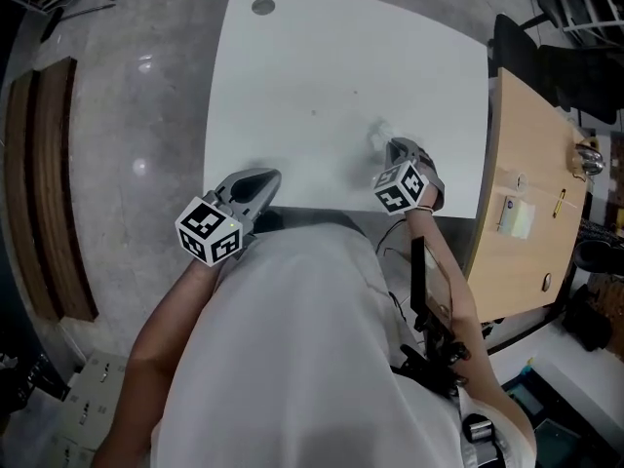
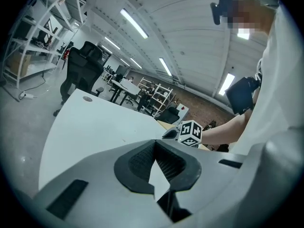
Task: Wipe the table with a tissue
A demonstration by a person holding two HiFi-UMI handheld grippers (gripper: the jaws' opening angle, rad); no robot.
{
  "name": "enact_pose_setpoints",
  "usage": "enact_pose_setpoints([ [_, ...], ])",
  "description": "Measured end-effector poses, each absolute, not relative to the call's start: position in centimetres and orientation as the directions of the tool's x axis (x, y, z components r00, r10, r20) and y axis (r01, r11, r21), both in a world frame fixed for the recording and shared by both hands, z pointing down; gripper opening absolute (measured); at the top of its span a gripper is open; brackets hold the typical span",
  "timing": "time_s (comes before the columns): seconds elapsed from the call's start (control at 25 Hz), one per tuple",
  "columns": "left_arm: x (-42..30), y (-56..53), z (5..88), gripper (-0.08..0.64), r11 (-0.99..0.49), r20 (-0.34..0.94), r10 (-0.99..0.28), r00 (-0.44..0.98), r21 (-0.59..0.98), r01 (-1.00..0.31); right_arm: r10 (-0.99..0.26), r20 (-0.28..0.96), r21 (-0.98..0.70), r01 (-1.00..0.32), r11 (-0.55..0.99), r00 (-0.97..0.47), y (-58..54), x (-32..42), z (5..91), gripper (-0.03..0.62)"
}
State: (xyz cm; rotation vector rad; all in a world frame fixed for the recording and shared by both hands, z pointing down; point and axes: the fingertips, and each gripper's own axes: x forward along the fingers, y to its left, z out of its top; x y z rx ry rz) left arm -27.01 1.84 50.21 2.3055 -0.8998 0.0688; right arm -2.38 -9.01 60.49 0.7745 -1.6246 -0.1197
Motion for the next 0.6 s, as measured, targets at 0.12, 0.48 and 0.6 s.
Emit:
enact_pose_setpoints([
  [0.12, -27.1, 1.9, 50.2, 0.006, -0.575, 0.263, -0.564, 0.783, 0.555, -0.601, -0.521, 0.851, 0.482, -0.489, 0.727, 0.064, -8.4, 0.8, 60.5, 0.025],
  [0.48, -29.2, 1.2, 49.4, 0.006, -0.591, 0.273, -0.555, 0.786, 0.535, -0.603, -0.486, 0.872, 0.452, -0.484, 0.75, 0.061, -7.1, -1.1, 61.5, 0.025],
  [0.6, -28.4, 0.8, 49.5, 0.006, -0.582, 0.281, -0.567, 0.775, 0.528, -0.618, -0.482, 0.875, 0.446, -0.439, 0.78, 0.033, -7.9, -1.5, 61.7, 0.025],
])
